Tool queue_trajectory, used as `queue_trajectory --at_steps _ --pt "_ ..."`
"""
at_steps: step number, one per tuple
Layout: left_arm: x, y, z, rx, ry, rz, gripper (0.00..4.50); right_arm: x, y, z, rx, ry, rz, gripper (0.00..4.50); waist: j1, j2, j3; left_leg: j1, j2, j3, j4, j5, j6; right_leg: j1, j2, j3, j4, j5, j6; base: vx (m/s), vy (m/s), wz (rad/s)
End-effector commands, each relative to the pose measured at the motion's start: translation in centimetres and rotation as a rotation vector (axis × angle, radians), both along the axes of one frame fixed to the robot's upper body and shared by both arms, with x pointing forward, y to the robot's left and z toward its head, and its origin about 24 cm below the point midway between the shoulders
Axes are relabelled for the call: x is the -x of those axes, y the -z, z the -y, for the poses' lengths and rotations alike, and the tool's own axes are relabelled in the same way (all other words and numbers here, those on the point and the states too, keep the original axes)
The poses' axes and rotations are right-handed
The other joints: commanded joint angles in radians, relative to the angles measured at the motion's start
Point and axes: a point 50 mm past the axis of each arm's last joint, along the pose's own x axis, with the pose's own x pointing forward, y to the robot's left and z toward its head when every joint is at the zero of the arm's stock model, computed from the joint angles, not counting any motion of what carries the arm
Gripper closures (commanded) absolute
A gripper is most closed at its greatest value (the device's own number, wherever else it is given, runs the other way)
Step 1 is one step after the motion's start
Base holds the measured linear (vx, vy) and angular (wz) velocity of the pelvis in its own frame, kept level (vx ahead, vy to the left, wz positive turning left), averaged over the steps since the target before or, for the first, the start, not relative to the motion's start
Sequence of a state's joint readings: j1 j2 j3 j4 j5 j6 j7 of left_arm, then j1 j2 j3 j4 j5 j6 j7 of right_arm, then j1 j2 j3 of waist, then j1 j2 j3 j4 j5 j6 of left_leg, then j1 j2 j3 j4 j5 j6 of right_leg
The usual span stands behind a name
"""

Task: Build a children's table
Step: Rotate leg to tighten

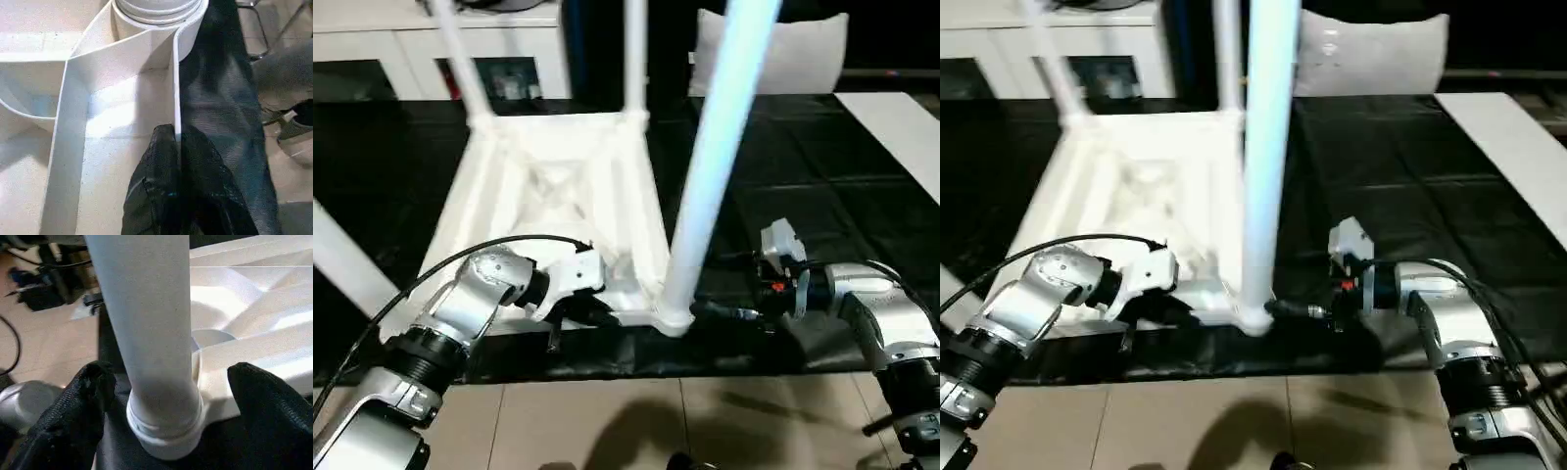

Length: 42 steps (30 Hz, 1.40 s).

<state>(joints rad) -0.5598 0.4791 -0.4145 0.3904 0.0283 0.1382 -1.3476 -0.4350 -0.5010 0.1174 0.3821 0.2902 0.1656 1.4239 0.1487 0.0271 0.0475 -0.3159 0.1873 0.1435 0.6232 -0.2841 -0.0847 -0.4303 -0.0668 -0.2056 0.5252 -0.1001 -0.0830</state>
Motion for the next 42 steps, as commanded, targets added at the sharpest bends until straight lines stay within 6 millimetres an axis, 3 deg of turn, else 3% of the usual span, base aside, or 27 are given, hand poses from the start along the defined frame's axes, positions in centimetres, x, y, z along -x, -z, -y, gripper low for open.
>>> queue_trajectory --at_steps 1,12,20,21,23,24,25,26,27,28,29,30,31,32,33,34,35,36,37,38,39,40,41,42 --pt "0.5 -0.2 1.8 0.006 0.125 -0.013 4.50 0.0 0.0 -0.4 0.011 -0.049 -0.016 0.68 -0.004 -0.013 -0.084 -0.017 0.039 0.006 -0.064 0.111 0.124 0.085 -0.085 0.064 -0.055 -0.467 0.063 0.000 0.000 0.00" --pt "0.5 -0.1 1.8 0.006 0.141 -0.019 4.50 0.1 0.4 -0.8 -0.016 -0.099 -0.080 1.59 -0.003 -0.014 -0.083 -0.019 0.034 0.009 -0.064 0.058 0.100 0.086 -0.077 0.048 -0.072 -0.507 0.136 0.000 0.000 0.00" --pt "0.6 0.2 1.7 0.022 0.088 -0.041 4.50 0.3 0.9 -2.3 -0.080 -0.040 -0.128 2.25 -0.010 -0.014 -0.081 -0.024 0.027 0.012 -0.063 0.036 0.087 0.088 -0.069 0.037 -0.082 -0.521 0.179 0.000 0.000 0.00" --pt "0.6 0.3 1.7 0.034 0.047 -0.056 4.50 -0.1 1.3 -2.8 -0.052 0.034 -0.120 2.30 -0.014 -0.009 -0.081 -0.025 0.028 0.012 -0.064 0.024 0.078 0.088 -0.070 0.033 -0.084 -0.528 0.183 0.000 0.000 0.00" --pt "0.5 0.4 1.9 0.062 -0.031 -0.075 4.50 -0.6 1.7 -3.6 -0.033 0.130 -0.106 2.33 -0.024 -0.010 -0.076 -0.023 0.022 0.015 -0.062 -0.011 0.070 0.087 -0.062 0.017 -0.102 -0.564 0.214 0.000 0.000 0.00" --pt "0.4 0.4 2.0 0.069 -0.064 -0.077 4.50 -0.8 1.8 -3.9 -0.028 0.167 -0.101 2.33 -0.035 -0.004 -0.074 -0.021 0.029 0.014 -0.061 -0.044 0.070 0.089 -0.058 0.003 -0.114 -0.579 0.232 0.000 0.000 0.00" --pt "0.4 0.5 2.1 0.073 -0.086 -0.077 4.50 -1.0 1.8 -4.1 -0.025 0.195 -0.099 2.36 -0.041 0.008 -0.072 -0.013 0.038 0.012 -0.062 -0.065 0.072 0.088 -0.058 -0.006 -0.125 -0.589 0.233 0.000 0.000 0.00" --pt "0.3 0.5 2.3 0.078 -0.135 -0.074 4.50 -1.3 2.0 -4.5 -0.016 0.259 -0.098 2.36 -0.063 0.027 -0.071 -0.015 0.117 -0.022 -0.085 -0.142 0.078 0.119 -0.078 0.001 -0.097 -0.549 0.192 0.000 0.000 0.00" --pt "0.2 0.5 2.6 0.098 -0.183 -0.074 4.50 -2.0 2.2 -4.9 -0.021 0.349 -0.109 2.36 -0.063 0.032 -0.071 -0.025 0.161 -0.046 -0.107 -0.182 0.086 0.132 -0.087 0.029 -0.039 -0.496 0.166 0.000 0.000 0.00" --pt "0.2 0.4 2.9 0.116 -0.224 -0.072 4.50 -2.6 2.3 -5.2 -0.026 0.435 -0.125 2.36 -0.059 0.035 -0.068 -0.006 0.230 -0.074 -0.148 -0.256 0.058 0.111 -0.121 0.111 0.073 -0.336 0.074 -0.019 -0.063 -0.09" --pt "0.1 0.3 3.1 0.127 -0.248 -0.071 4.50 -3.0 2.4 -5.4 -0.029 0.490 -0.137 2.36 -0.073 0.013 -0.052 -0.015 0.219 -0.075 -0.152 -0.292 0.041 0.104 -0.134 0.143 0.097 -0.312 0.051 -0.001 -0.065 -0.03" --pt "0.1 0.2 3.5 0.152 -0.283 -0.076 4.50 -3.5 2.7 -5.7 -0.023 0.562 -0.154 2.36 -0.078 -0.028 -0.040 0.004 0.060 -0.004 -0.064 -0.274 -0.014 0.065 -0.118 0.120 -0.057 -0.652 0.127 -0.001 -0.065 -0.03" --pt "0.1 0.1 3.7 0.166 -0.301 -0.081 4.50 -3.7 2.8 -5.8 -0.018 0.598 -0.163 2.36 -0.080 -0.039 -0.046 0.036 -0.063 0.050 0.045 -0.135 0.040 0.012 -0.098 0.077 -0.111 -0.972 0.248 -0.004 -0.054 -0.14" --pt "-0.1 -0.1 4.1 0.185 -0.348 -0.075 4.50 -3.9 2.8 -6.3 -0.023 0.621 -0.149 2.36 -0.086 -0.053 -0.058 -0.027 -0.063 0.039 0.038 -0.098 0.063 0.070 -0.106 0.077 -0.088 -0.953 0.280 -0.008 -0.030 -0.35" --pt "-0.3 -0.1 4.5 0.196 -0.397 -0.068 4.50 -4.0 2.8 -6.9 -0.041 0.636 -0.137 2.36 -0.078 -0.034 -0.079 -0.068 -0.060 0.024 0.013 -0.008 0.068 0.109 -0.070 0.048 -0.081 -0.754 0.351 -0.008 -0.030 -0.35" --pt "-0.4 -0.1 4.8 0.200 -0.428 -0.062 4.50 -4.1 2.7 -7.3 -0.056 0.640 -0.128 2.36 -0.093 -0.004 -0.078 -0.084 -0.016 0.005 -0.022 0.025 0.098 0.117 -0.057 0.024 -0.082 -0.542 0.337 -0.005 -0.012 -0.27" --pt "-0.6 -0.1 5.1 0.200 -0.466 -0.055 4.50 -4.2 2.7 -7.7 -0.057 0.646 -0.114 2.36 -0.096 0.019 -0.082 -0.070 0.023 -0.015 -0.033 0.044 0.109 0.119 -0.060 0.016 -0.082 -0.463 0.298 0.000 0.000 0.00" --pt "-0.8 -0.1 5.3 0.200 -0.507 -0.048 4.50 -4.3 2.7 -8.0 -0.055 0.656 -0.101 1.85 -0.103 0.034 -0.090 -0.048 0.141 -0.064 -0.056 0.040 0.149 0.114 -0.092 0.049 -0.009 -0.323 0.167 0.000 0.000 0.00" --pt "-1.0 -0.2 5.5 0.202 -0.534 -0.044 4.50 -4.3 2.6 -8.2 -0.057 0.663 -0.093 1.85 -0.102 0.025 -0.082 -0.037 0.197 -0.093 -0.082 -0.010 0.145 0.097 -0.120 0.104 0.066 -0.243 0.065 -0.012 -0.063 0.00" --pt "-1.0 -0.2 5.5 0.202 -0.538 -0.043 4.50 -4.3 2.6 -8.2 -0.058 0.665 -0.092 1.73 -0.105 -0.012 -0.055 -0.024 0.092 -0.029 -0.050 -0.124 0.069 0.071 -0.111 0.110 -0.034 -0.468 0.061 0.000 0.000 0.00" --pt "-1.2 -0.3 5.5 0.199 -0.552 -0.030 4.50 -4.4 2.5 -8.3 -0.069 0.668 -0.087 1.67 -0.106 -0.033 -0.045 0.008 -0.021 0.031 0.018 -0.152 0.045 0.019 -0.067 0.054 -0.101 -0.701 0.165 0.000 0.000 0.00" --pt "-1.4 -0.3 5.4 0.193 -0.557 -0.020 4.50 -4.3 2.4 -8.3 -0.076 0.661 -0.080 1.67 -0.105 -0.042 -0.049 0.013 -0.083 0.060 0.042 -0.161 0.092 0.024 -0.035 0.019 -0.127 -0.892 0.298 -0.017 -0.059 -0.01" --pt "-1.5 -0.4 5.3 0.188 -0.563 -0.010 4.50 -4.3 2.3 -8.1 -0.079 0.657 -0.074 1.37 -0.114 -0.037 -0.051 -0.010 -0.075 0.055 0.032 -0.162 0.118 0.049 -0.002 -0.015 -0.155 -0.869 0.376 -0.040 -0.064 -0.17" --pt "-1.6 -0.5 5.1 0.183 -0.564 0.002 4.50 -4.2 2.3 -7.9 -0.082 0.646 -0.063 1.28 -0.118 0.008 -0.066 -0.013 0.003 0.030 0.004 -0.170 0.145 0.075 0.026 -0.085 -0.185 -0.670 0.467 -0.040 -0.064 -0.17"
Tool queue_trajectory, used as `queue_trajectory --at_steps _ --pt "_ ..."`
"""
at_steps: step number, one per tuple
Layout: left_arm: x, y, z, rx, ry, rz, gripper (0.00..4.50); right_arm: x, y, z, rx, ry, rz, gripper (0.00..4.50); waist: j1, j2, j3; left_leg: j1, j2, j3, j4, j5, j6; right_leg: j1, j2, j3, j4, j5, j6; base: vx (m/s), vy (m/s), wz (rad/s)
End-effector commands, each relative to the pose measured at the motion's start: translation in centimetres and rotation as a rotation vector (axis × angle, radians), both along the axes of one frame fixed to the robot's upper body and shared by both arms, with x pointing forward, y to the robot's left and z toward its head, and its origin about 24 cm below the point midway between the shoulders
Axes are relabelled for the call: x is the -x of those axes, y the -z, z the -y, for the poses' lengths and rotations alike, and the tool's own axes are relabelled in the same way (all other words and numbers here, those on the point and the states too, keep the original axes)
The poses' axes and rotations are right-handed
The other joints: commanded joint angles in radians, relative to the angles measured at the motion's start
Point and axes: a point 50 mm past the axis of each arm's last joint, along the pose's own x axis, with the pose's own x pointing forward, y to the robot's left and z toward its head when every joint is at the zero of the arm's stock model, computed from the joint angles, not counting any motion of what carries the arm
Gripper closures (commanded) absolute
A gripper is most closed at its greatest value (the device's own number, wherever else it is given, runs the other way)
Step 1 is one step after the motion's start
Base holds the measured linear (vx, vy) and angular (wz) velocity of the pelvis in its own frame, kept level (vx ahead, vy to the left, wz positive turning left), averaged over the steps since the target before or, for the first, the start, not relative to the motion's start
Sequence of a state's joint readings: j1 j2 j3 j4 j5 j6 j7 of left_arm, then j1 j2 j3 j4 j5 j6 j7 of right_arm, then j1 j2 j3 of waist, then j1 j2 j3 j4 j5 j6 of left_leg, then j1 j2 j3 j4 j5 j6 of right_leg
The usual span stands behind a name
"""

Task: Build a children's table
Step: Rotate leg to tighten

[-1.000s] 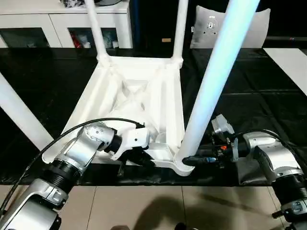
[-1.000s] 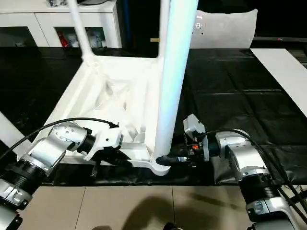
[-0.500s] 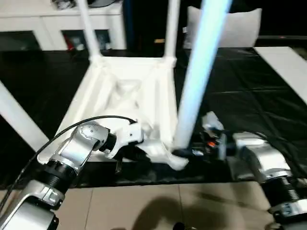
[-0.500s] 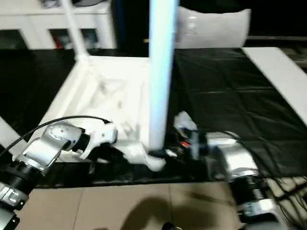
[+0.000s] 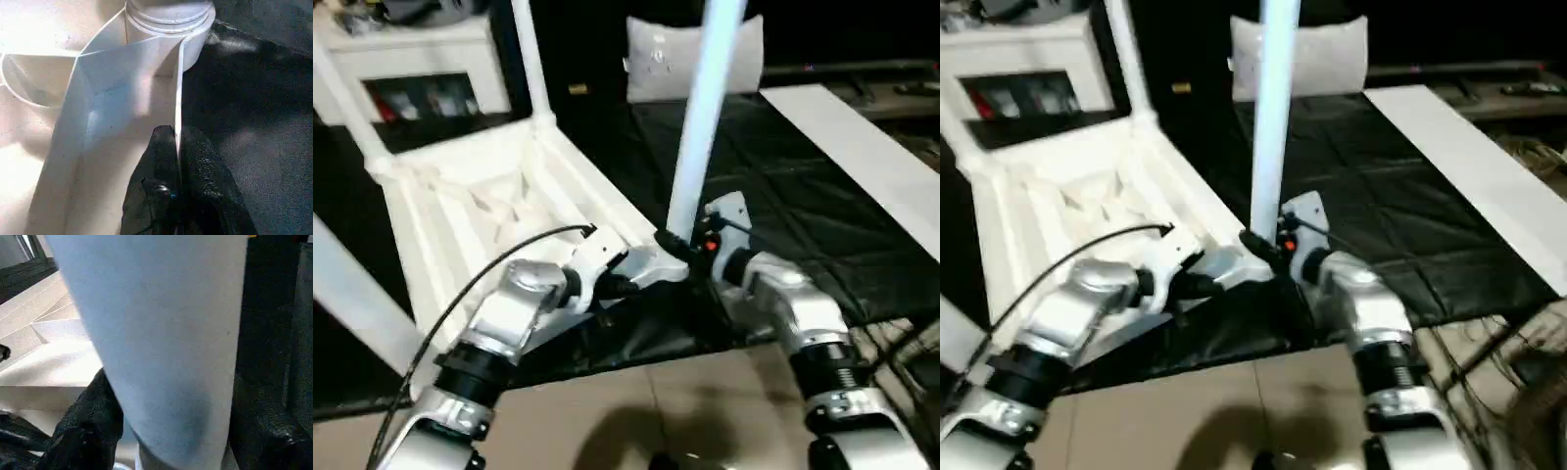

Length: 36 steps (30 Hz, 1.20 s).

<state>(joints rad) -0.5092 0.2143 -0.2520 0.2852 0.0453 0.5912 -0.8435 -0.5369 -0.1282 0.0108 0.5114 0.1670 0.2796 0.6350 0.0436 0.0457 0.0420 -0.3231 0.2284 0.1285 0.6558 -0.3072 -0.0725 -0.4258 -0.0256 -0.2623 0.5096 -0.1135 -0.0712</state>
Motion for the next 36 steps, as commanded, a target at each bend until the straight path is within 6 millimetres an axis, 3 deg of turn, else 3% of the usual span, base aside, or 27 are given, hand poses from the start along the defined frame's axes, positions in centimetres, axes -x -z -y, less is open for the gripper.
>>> queue_trajectory --at_steps 1,2,3,4,5,6,7,8,9,10,11,12,13,15,16,18,19,21,23,26,28,30,33,36 --pt "-0.3 -1.4 1.4 0.036 0.040 0.055 4.50 0.5 0.2 -1.2 -0.012 -0.075 -0.008 1.24 0.061 0.049 -0.060 -0.052 0.269 -0.097 -0.157 -0.188 0.163 0.152 -0.161 0.143 0.189 -0.253 0.159 0.000 0.000 0.00" --pt "-0.4 -1.4 1.3 0.032 0.038 0.059 4.50 0.5 0.2 -1.1 -0.011 -0.077 -0.002 1.18 0.066 0.033 -0.060 -0.015 0.245 -0.074 -0.157 -0.178 0.122 0.082 -0.185 0.202 0.183 -0.157 0.061 0.063 -0.034 -0.04" --pt "-0.4 -1.4 0.9 0.024 0.039 0.067 4.50 0.7 0.0 -0.1 -0.011 -0.092 0.024 1.06 0.036 -0.017 -0.037 0.037 0.118 0.022 -0.145 -0.386 0.080 0.028 -0.127 0.238 0.208 -0.208 0.032 0.063 -0.034 -0.04" --pt "-0.4 -1.3 0.4 0.012 0.038 0.070 4.50 1.0 -0.2 0.8 -0.013 -0.111 0.043 0.92 0.084 -0.065 -0.034 0.020 -0.067 0.062 0.024 -0.196 -0.018 0.010 -0.132 0.210 -0.022 -0.915 0.292 0.000 0.000 0.00" --pt "-0.4 -1.2 0.2 0.005 0.039 0.072 4.50 1.1 -0.3 1.2 -0.014 -0.120 0.048 0.79 0.090 -0.099 -0.050 -0.052 -0.067 0.045 0.030 -0.031 0.044 0.065 -0.159 0.284 0.014 -1.017 0.318 0.000 0.000 0.00" --pt "-0.4 -1.2 0.2 0.005 0.039 0.072 4.50 1.1 -0.3 1.2 -0.014 -0.120 0.048 0.79 0.116 -0.069 -0.068 -0.066 -0.070 0.024 -0.006 0.048 0.045 0.100 -0.158 0.292 0.035 -0.870 0.289 0.000 0.000 0.00" --pt "-0.4 -1.1 -0.1 -0.009 0.043 0.076 4.50 1.3 -0.4 1.9 -0.007 -0.134 0.061 0.72 0.116 -0.070 -0.073 -0.048 -0.047 0.017 -0.050 0.180 0.051 0.076 -0.116 0.275 0.059 -0.478 0.219 0.000 0.000 0.00" --pt "-0.5 -1.0 -0.5 -0.022 0.050 0.082 4.50 1.6 -0.5 2.5 0.002 -0.147 0.071 0.60 0.103 -0.052 -0.076 -0.071 -0.051 -0.006 -0.055 0.298 0.064 0.089 -0.094 0.244 0.097 -0.143 0.140 0.000 0.000 0.00" --pt "-0.6 -0.9 -1.0 -0.039 0.064 0.097 4.50 1.9 -0.7 3.4 0.015 -0.161 0.082 0.48 0.103 -0.045 -0.077 -0.051 -0.043 -0.005 -0.051 0.314 0.070 0.070 -0.089 0.239 0.096 -0.051 0.099 0.000 0.000 0.00" --pt "-0.6 -0.9 -1.0 -0.039 0.064 0.097 4.50 1.9 -0.7 3.4 0.015 -0.161 0.082 0.40 0.093 -0.048 -0.078 -0.046 -0.041 -0.002 -0.050 0.310 0.074 0.068 -0.084 0.236 0.100 0.007 0.054 0.000 0.000 0.00" --pt "-0.7 -0.9 -1.4 -0.052 0.061 0.099 4.50 2.0 -0.7 3.9 0.021 -0.165 0.084 0.34 0.087 -0.049 -0.075 -0.055 -0.046 0.001 -0.060 0.266 0.078 0.083 -0.083 0.230 0.092 0.019 -0.008 0.000 0.000 0.00" --pt "-1.0 -0.9 -2.3 -0.086 0.079 0.115 4.50 2.4 -0.9 5.1 0.046 -0.175 0.093 0.27 0.085 -0.048 -0.073 -0.056 -0.046 0.002 -0.065 0.215 0.085 0.089 -0.086 0.227 0.072 -0.044 -0.026 0.000 0.000 0.00" --pt "-1.0 -0.9 -2.7 -0.096 0.087 0.118 4.50 2.5 -0.9 5.5 0.053 -0.180 0.097 0.14 0.082 -0.048 -0.075 -0.054 -0.041 0.001 -0.071 0.193 0.090 0.093 -0.089 0.223 0.064 -0.101 -0.033 0.000 0.000 0.00" --pt "-1.3 -1.0 -3.7 -0.136 0.099 0.138 4.50 3.1 -1.1 6.4 0.060 -0.195 0.103 0.05 0.074 -0.043 -0.072 -0.050 -0.030 0.001 -0.078 0.178 0.102 0.088 -0.090 0.216 0.048 -0.185 -0.043 0.000 0.000 0.00" --pt "-1.4 -1.0 -3.8 -0.139 0.098 0.139 4.50 3.1 -1.2 6.5 0.060 -0.196 0.103 0.05 0.068 -0.042 -0.068 -0.049 -0.025 0.001 -0.084 0.145 0.101 0.087 -0.094 0.211 0.035 -0.262 -0.042 -0.057 0.044 -0.01" --pt "-1.8 -1.4 -5.2 -0.165 0.119 0.170 4.50 3.7 -1.4 7.2 0.064 -0.202 0.109 0.05 0.059 -0.037 -0.056 -0.034 -0.024 0.006 -0.095 0.052 0.093 0.079 -0.098 0.203 0.000 -0.425 -0.027 -0.059 0.045 0.00" --pt "-1.9 -1.6 -5.6 -0.170 0.129 0.180 4.50 3.8 -1.4 7.4 0.067 -0.192 0.111 0.05 0.049 -0.039 -0.058 -0.035 -0.021 0.003 -0.101 0.020 0.079 0.086 -0.103 0.200 -0.005 -0.474 -0.017 -0.055 0.041 -0.04" --pt "-1.9 -1.8 -6.1 -0.170 0.143 0.203 4.50 3.9 -1.4 7.7 0.072 -0.171 0.117 0.05 0.042 -0.036 -0.058 -0.039 -0.018 0.002 -0.104 0.011 0.068 0.087 -0.107 0.194 -0.010 -0.481 -0.009 -0.050 0.037 -0.08" --pt "-2.1 -2.0 -6.4 -0.150 0.132 0.220 4.50 3.9 -1.4 7.6 0.059 -0.152 0.122 0.05 0.041 -0.030 -0.057 -0.025 -0.012 0.006 -0.106 -0.015 0.065 0.080 -0.112 0.191 -0.019 -0.488 -0.022 0.000 0.000 0.00" --pt "-2.3 -2.2 -6.9 -0.089 0.091 0.234 4.50 4.1 -1.6 7.0 0.013 -0.104 0.142 0.05 0.038 -0.035 -0.053 -0.020 -0.012 0.009 -0.111 -0.053 0.056 0.083 -0.117 0.183 -0.031 -0.526 -0.022 0.000 0.000 0.00" --pt "-2.2 -2.4 -7.1 -0.043 0.067 0.246 4.23 4.2 -1.6 6.6 0.011 -0.046 0.150 0.00 0.039 -0.037 -0.057 -0.028 -0.013 0.007 -0.115 -0.030 0.053 0.091 -0.119 0.181 -0.027 -0.505 -0.013 0.000 0.000 0.00" --pt "-1.9 -3.2 -7.1 0.067 0.026 0.300 3.93 4.5 -1.2 5.9 0.051 0.020 0.129 0.00 0.041 -0.037 -0.061 -0.024 -0.008 0.008 -0.117 0.010 0.042 0.085 -0.121 0.187 -0.015 -0.438 -0.036 0.000 0.000 0.00" --pt "-1.5 -4.0 -7.1 0.145 -0.039 0.349 3.84 4.8 -1.1 5.5 0.062 0.054 0.129 0.00 0.047 -0.040 -0.061 -0.019 -0.003 0.016 -0.116 0.003 0.045 0.080 -0.123 0.193 -0.006 -0.401 -0.075 0.000 0.000 0.00" --pt "-0.2 -4.0 -7.2 0.180 -0.106 0.363 3.84 5.3 -0.3 5.1 0.094 0.133 0.070 0.00 0.048 -0.041 -0.058 -0.024 -0.003 0.017 -0.120 0.020 0.045 0.086 -0.123 0.194 0.000 -0.396 -0.068 0.000 0.000 0.00"
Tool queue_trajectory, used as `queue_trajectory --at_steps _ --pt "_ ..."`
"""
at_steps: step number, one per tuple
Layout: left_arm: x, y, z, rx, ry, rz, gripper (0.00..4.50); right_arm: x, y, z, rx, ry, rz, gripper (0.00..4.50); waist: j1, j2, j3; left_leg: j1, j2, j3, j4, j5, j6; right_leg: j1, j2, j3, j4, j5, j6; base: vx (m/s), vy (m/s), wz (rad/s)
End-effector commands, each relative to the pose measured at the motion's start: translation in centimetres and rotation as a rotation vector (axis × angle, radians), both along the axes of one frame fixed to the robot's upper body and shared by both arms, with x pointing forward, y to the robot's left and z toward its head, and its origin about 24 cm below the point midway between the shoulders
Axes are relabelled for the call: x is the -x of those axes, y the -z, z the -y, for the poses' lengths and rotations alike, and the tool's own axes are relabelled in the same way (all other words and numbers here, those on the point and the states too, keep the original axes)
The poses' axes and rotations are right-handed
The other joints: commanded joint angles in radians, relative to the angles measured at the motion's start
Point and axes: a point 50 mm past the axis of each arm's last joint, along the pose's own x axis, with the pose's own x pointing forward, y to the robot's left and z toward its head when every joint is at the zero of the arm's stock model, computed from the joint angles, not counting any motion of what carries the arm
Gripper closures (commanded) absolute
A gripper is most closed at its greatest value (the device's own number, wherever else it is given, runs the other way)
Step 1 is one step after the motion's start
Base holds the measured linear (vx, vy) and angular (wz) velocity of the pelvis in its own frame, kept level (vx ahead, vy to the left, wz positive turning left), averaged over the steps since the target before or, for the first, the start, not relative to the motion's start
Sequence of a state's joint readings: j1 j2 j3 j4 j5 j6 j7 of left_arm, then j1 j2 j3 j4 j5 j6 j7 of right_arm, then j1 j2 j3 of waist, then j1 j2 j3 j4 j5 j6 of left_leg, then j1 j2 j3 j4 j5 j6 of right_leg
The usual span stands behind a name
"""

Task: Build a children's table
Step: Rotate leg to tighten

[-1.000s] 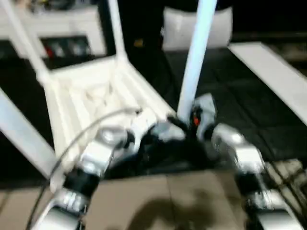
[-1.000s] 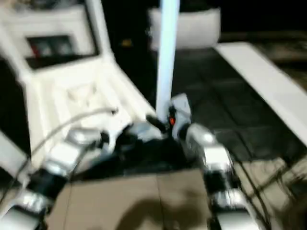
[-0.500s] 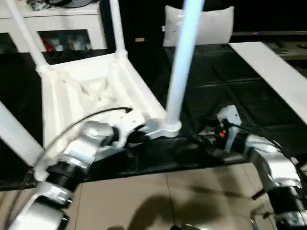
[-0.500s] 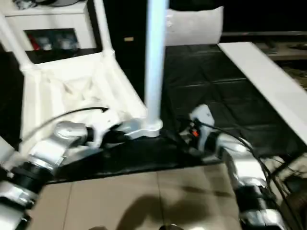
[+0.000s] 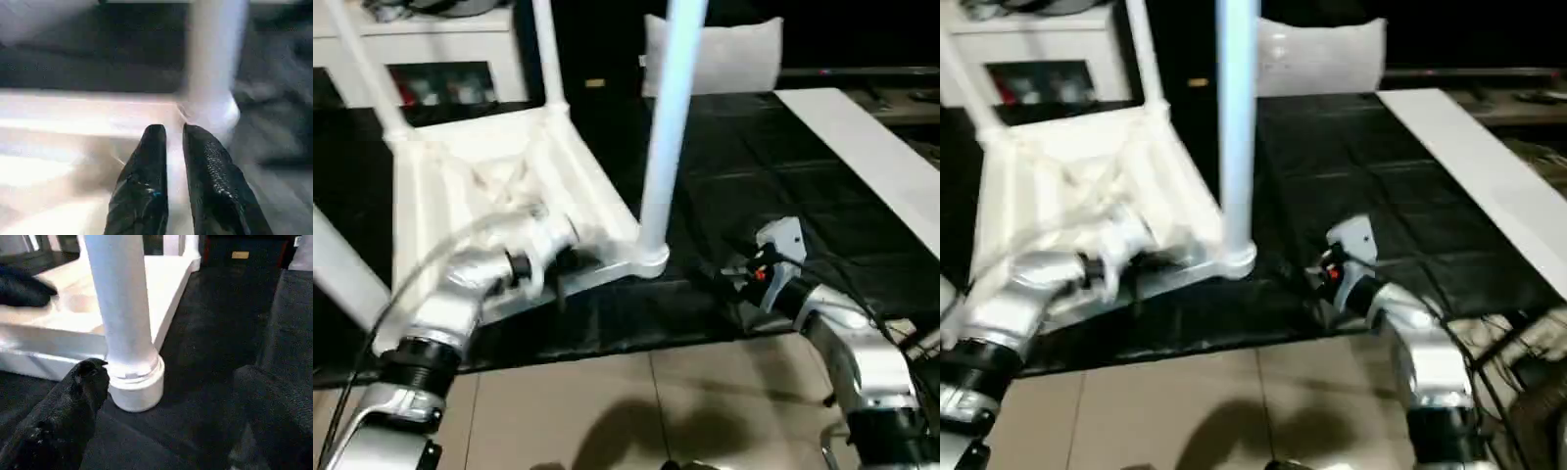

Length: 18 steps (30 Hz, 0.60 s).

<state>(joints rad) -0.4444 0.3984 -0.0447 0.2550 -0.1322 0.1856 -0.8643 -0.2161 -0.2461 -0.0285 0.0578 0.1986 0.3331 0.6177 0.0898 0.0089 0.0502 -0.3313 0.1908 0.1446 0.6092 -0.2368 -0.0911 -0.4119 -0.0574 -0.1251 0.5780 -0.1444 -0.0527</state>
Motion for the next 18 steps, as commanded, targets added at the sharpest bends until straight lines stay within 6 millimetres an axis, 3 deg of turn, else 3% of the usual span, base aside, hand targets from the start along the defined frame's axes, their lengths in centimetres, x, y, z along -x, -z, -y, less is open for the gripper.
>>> queue_trajectory --at_steps 1,5,6,7,9,10,11,12,13,14,15,16,17,18 --pt "0.8 0.5 0.2 0.033 -0.020 -0.020 3.84 0.2 0.4 0.2 0.037 0.050 -0.043 0.00 0.002 -0.004 -0.067 -0.016 0.032 0.003 -0.074 -0.043 0.064 0.071 -0.089 0.057 -0.071 -0.367 -0.081 0.000 0.000 0.00" --pt "2.0 1.0 0.7 0.079 -0.076 -0.028 3.84 0.3 0.2 0.1 0.018 0.072 -0.008 0.00 0.000 0.000 -0.069 -0.018 0.035 0.003 -0.072 -0.027 0.075 0.068 -0.087 0.060 -0.065 -0.323 -0.085 0.000 0.000 0.00" --pt "2.5 1.4 1.1 0.113 -0.143 -0.036 3.84 0.4 -0.2 0.0 0.001 0.085 0.035 0.00 0.001 -0.007 -0.067 -0.018 0.029 0.008 -0.071 -0.045 0.083 0.069 -0.091 0.062 -0.071 -0.350 -0.079 0.000 0.000 0.00" --pt "2.8 1.6 1.3 0.129 -0.184 -0.040 3.84 0.4 -0.3 0.0 -0.008 0.110 0.047 0.00 0.008 -0.011 -0.065 -0.022 0.023 0.013 -0.067 -0.061 0.101 0.079 -0.122 0.080 -0.072 -0.401 -0.098 0.000 0.000 0.00" --pt "3.2 1.9 1.8 0.160 -0.239 -0.044 3.84 0.3 -0.4 0.0 -0.017 0.144 0.053 0.00 0.030 -0.020 -0.064 -0.033 0.016 0.004 -0.035 -0.039 0.144 0.099 -0.188 0.126 -0.092 -0.499 -0.129 0.000 0.000 0.00" --pt "3.2 1.9 1.8 0.160 -0.239 -0.044 3.84 0.3 -0.4 0.0 -0.017 0.144 0.053 0.00 0.050 -0.023 -0.065 -0.044 0.021 -0.017 0.009 -0.021 0.155 0.109 -0.248 0.168 -0.112 -0.549 -0.156 0.000 0.000 0.00" --pt "3.4 2.1 1.9 0.170 -0.304 -0.044 3.84 0.4 -0.5 -0.1 -0.008 0.158 0.050 0.00 0.060 -0.021 -0.059 -0.058 0.031 -0.035 0.039 -0.012 0.142 0.109 -0.277 0.189 -0.122 -0.559 -0.197 -0.035 0.074 -0.01" --pt "3.4 2.4 1.9 0.166 -0.343 -0.048 3.84 0.4 -0.4 -0.1 0.000 0.163 0.046 0.00 0.064 -0.013 -0.056 -0.056 0.038 -0.042 0.041 -0.005 0.133 0.103 -0.276 0.183 -0.123 -0.557 -0.218 -0.035 0.074 -0.01" --pt "3.4 2.4 1.9 0.166 -0.343 -0.048 3.84 0.4 -0.4 -0.1 0.000 0.163 0.046 0.00 0.060 -0.004 -0.044 -0.035 0.043 -0.038 -0.015 0.010 0.127 0.077 -0.200 0.127 -0.109 -0.536 -0.225 -0.048 0.103 0.02" --pt "3.4 2.6 1.9 0.160 -0.372 -0.058 3.84 0.4 -0.3 -0.1 0.008 0.165 0.043 0.00 0.035 0.012 -0.045 0.002 0.044 -0.006 -0.066 -0.063 0.122 0.042 -0.094 0.073 -0.080 -0.477 -0.189 -0.057 0.102 0.06" --pt "3.4 2.9 2.0 0.154 -0.427 -0.056 3.84 0.5 -0.2 -0.3 0.028 0.152 0.041 0.00 0.013 0.010 -0.044 0.010 0.053 -0.009 -0.077 -0.117 0.118 0.035 -0.066 0.059 -0.061 -0.430 -0.166 -0.057 0.102 0.06" --pt "3.3 2.9 2.0 0.171 -0.449 -0.055 3.84 0.6 -0.1 -0.4 0.039 0.140 0.040 0.00 0.007 0.026 -0.049 0.023 0.086 -0.027 -0.096 -0.261 0.048 0.034 -0.043 0.059 -0.056 -0.316 -0.111 -0.060 0.094 0.13" --pt "3.3 2.9 2.0 0.184 -0.461 -0.054 3.84 0.7 0.0 -0.5 0.046 0.132 0.039 0.00 0.003 0.030 -0.045 0.028 0.102 -0.037 -0.111 -0.350 -0.002 0.036 -0.035 0.059 -0.057 -0.276 -0.088 -0.064 0.076 0.24" --pt "3.3 2.9 2.1 0.193 -0.467 -0.055 3.84 0.7 0.0 -0.5 0.050 0.128 0.038 0.00 -0.008 0.040 -0.037 0.036 0.157 -0.063 -0.155 -0.500 -0.050 0.035 -0.023 0.043 -0.035 -0.224 -0.045 -0.064 0.076 0.24"
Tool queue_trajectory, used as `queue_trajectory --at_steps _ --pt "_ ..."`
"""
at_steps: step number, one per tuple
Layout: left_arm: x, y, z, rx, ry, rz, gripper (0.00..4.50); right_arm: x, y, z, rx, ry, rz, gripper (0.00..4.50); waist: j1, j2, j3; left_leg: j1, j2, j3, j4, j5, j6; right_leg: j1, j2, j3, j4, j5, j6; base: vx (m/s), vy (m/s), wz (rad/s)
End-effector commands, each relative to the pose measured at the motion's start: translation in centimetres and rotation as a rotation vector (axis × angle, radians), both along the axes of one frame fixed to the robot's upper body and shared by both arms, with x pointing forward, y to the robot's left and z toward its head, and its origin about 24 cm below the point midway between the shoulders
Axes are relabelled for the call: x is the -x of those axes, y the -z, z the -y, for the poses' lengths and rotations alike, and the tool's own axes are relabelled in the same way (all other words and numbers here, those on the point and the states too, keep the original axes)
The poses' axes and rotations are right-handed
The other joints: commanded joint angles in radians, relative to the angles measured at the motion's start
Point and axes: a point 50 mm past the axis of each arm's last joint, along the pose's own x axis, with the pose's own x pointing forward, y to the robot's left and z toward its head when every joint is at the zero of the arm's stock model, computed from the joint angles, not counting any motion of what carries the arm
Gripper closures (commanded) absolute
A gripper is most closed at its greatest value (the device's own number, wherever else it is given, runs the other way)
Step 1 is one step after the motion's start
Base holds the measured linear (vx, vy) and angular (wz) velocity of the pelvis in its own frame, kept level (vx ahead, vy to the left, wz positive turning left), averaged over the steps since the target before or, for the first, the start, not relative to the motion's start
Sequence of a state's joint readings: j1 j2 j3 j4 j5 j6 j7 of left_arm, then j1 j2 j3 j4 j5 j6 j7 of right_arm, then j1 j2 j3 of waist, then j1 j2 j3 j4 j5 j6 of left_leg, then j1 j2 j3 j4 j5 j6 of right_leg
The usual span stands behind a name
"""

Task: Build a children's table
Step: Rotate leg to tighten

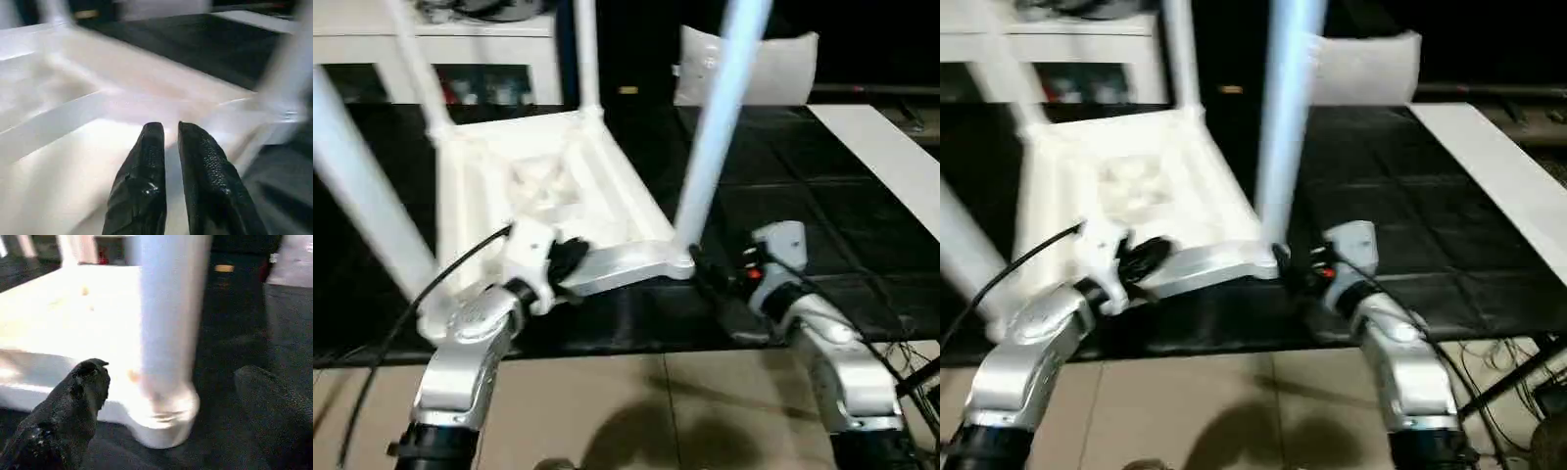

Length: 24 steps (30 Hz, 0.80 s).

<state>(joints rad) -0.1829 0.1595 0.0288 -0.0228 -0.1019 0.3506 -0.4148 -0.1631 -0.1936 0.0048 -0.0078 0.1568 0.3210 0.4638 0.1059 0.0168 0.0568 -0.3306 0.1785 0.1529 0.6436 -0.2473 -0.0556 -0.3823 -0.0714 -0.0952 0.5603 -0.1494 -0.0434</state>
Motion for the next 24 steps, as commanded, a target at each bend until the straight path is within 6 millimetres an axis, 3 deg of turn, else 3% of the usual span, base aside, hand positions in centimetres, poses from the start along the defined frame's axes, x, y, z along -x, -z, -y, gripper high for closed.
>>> queue_trajectory --at_steps 1,2,3,4,5,6,7,8,9,10,11,12,14,15,19,20,21,22,23,24 --pt "-0.1 -0.5 0.6 0.012 -0.007 0.014 3.84 0.0 -0.3 0.6 0.030 0.012 0.014 0.00 -0.029 0.034 -0.041 0.026 0.213 -0.077 -0.228 -0.577 -0.069 0.012 -0.013 0.004 0.042 -0.157 -0.035 -0.059 0.014 0.24" --pt "-0.1 -0.5 0.5 0.006 -0.016 0.010 3.84 0.1 -0.3 0.5 0.025 0.007 0.013 0.00 -0.026 0.028 -0.039 0.020 0.228 -0.058 -0.249 -0.610 -0.033 0.004 -0.016 -0.001 0.094 -0.122 -0.035 -0.035 -0.065 0.23" --pt "0.0 -0.5 0.4 0.002 -0.029 0.007 3.84 0.2 -0.3 0.5 0.023 0.004 0.011 0.00 -0.031 0.021 -0.039 0.024 0.228 -0.055 -0.247 -0.605 -0.004 -0.002 -0.024 0.008 0.106 -0.121 -0.037 -0.035 -0.065 0.23" --pt "0.0 -0.5 0.4 0.000 -0.035 0.006 3.84 0.3 -0.3 0.4 0.022 0.003 0.011 0.00 -0.033 0.009 -0.037 0.023 0.218 -0.040 -0.240 -0.601 0.017 -0.004 -0.034 0.019 0.103 -0.148 -0.039 -0.003 -0.132 0.13" --pt "0.2 -0.6 0.1 0.003 -0.067 0.008 3.84 0.5 -0.2 0.4 0.016 -0.001 0.002 0.00 -0.036 -0.018 -0.049 0.027 0.134 -0.016 -0.170 -0.553 0.026 0.004 -0.063 0.061 0.046 -0.227 -0.063 -0.006 -0.147 -0.07" --pt "0.5 -0.7 -0.1 0.014 -0.106 0.014 3.84 0.7 -0.2 0.3 0.014 0.000 -0.005 0.00 -0.016 -0.045 -0.052 -0.012 0.007 0.028 -0.057 -0.368 0.001 0.010 -0.102 0.066 -0.058 -0.580 -0.018 -0.006 -0.147 -0.07" --pt "0.6 -0.7 -0.3 0.015 -0.122 0.020 3.84 0.8 -0.2 0.3 0.013 0.003 -0.005 0.00 0.009 -0.072 -0.062 -0.021 0.006 0.018 -0.026 -0.136 0.026 0.012 -0.141 0.102 -0.089 -0.859 0.128 -0.021 -0.136 -0.08" --pt "0.8 -0.8 -0.5 0.015 -0.141 0.027 3.84 0.9 -0.1 0.3 0.013 0.005 -0.006 0.00 0.018 -0.077 -0.065 -0.039 0.006 0.012 -0.031 -0.073 0.031 0.018 -0.138 0.107 -0.085 -0.896 0.172 -0.008 -0.117 -0.08" --pt "1.1 -0.8 -0.7 0.022 -0.151 0.034 3.84 1.0 -0.1 0.2 0.006 0.012 -0.009 0.00 0.019 -0.074 -0.069 -0.066 0.008 0.005 -0.060 -0.014 0.022 0.029 -0.111 0.090 -0.067 -0.806 0.198 -0.008 -0.117 -0.08" --pt "1.4 -0.8 -0.8 0.028 -0.154 0.038 3.84 1.1 -0.1 0.2 0.000 0.017 -0.012 0.00 0.020 -0.062 -0.072 -0.065 0.016 0.001 -0.077 -0.001 0.011 0.031 -0.102 0.073 -0.064 -0.730 0.180 0.002 -0.080 -0.13" --pt "1.8 -0.9 -0.9 0.031 -0.152 0.054 3.84 1.2 -0.2 0.1 -0.007 0.019 -0.011 0.00 0.011 -0.048 -0.071 -0.064 0.026 -0.005 -0.095 -0.006 0.002 0.027 -0.076 0.057 -0.056 -0.567 0.134 0.000 0.000 0.00" --pt "2.1 -1.0 -0.8 0.037 -0.146 0.062 3.84 1.3 -0.2 0.1 -0.011 0.022 -0.011 0.00 0.004 -0.047 -0.066 -0.059 0.027 -0.005 -0.101 -0.061 0.001 0.022 -0.058 0.049 -0.055 -0.492 0.103 0.000 0.000 0.00" --pt "2.7 -1.0 -0.8 0.035 -0.148 0.068 3.84 1.4 -0.2 0.1 -0.021 0.028 -0.009 0.00 -0.004 -0.043 -0.057 -0.034 0.028 -0.004 -0.106 -0.195 -0.006 0.010 -0.052 0.041 -0.070 -0.579 0.074 0.000 0.000 0.00" --pt "2.7 -1.0 -0.9 0.038 -0.157 0.065 3.84 1.4 -0.2 0.1 -0.020 0.026 -0.009 0.00 -0.005 -0.043 -0.057 -0.030 0.032 -0.007 -0.111 -0.225 -0.009 0.014 -0.052 0.039 -0.068 -0.593 0.069 0.000 0.000 0.00" --pt "2.8 -1.1 -1.1 0.047 -0.201 0.067 3.84 1.5 -0.2 0.0 -0.009 -0.002 -0.008 0.00 -0.023 -0.027 -0.041 0.025 0.052 -0.023 -0.140 -0.483 -0.017 0.020 -0.044 0.018 -0.090 -0.651 0.032 0.006 0.013 0.00" --pt "2.7 -1.1 -1.1 0.034 -0.193 0.070 3.84 1.5 0.0 0.0 0.008 -0.010 -0.014 0.00 -0.037 -0.023 -0.030 0.070 0.057 -0.030 -0.141 -0.616 -0.015 0.023 -0.036 -0.014 -0.113 -0.686 0.025 0.014 0.070 -0.06" --pt "2.7 -1.1 -1.1 0.024 -0.184 0.076 3.84 1.5 0.1 0.0 0.021 -0.015 -0.016 0.00 -0.031 -0.032 -0.019 -0.018 0.034 -0.059 -0.171 -0.645 0.006 0.092 -0.060 -0.061 -0.094 -0.714 0.042 0.014 0.070 -0.06" --pt "2.7 -1.2 -1.0 0.020 -0.175 0.077 3.84 1.6 0.1 0.1 0.029 -0.019 -0.016 0.00 0.007 0.020 -0.037 -0.109 0.026 -0.067 -0.222 -0.726 0.022 0.195 -0.025 -0.028 0.080 -0.560 0.042 -0.008 0.061 0.29" --pt "2.7 -1.2 -1.0 0.020 -0.174 0.076 3.84 1.6 0.1 0.1 0.029 -0.017 -0.014 0.00 -0.017 -0.002 -0.037 -0.084 0.018 -0.066 -0.214 -0.709 0.047 0.163 -0.024 -0.009 0.083 -0.484 0.019 0.028 0.019 0.73" --pt "2.7 -1.1 -1.0 0.021 -0.174 0.075 3.84 1.6 0.0 0.3 0.021 -0.004 -0.008 0.00 -0.035 -0.043 -0.031 -0.027 -0.015 -0.070 -0.136 -0.575 0.049 0.110 -0.095 -0.002 -0.060 -0.746 -0.002 0.028 0.019 0.73"
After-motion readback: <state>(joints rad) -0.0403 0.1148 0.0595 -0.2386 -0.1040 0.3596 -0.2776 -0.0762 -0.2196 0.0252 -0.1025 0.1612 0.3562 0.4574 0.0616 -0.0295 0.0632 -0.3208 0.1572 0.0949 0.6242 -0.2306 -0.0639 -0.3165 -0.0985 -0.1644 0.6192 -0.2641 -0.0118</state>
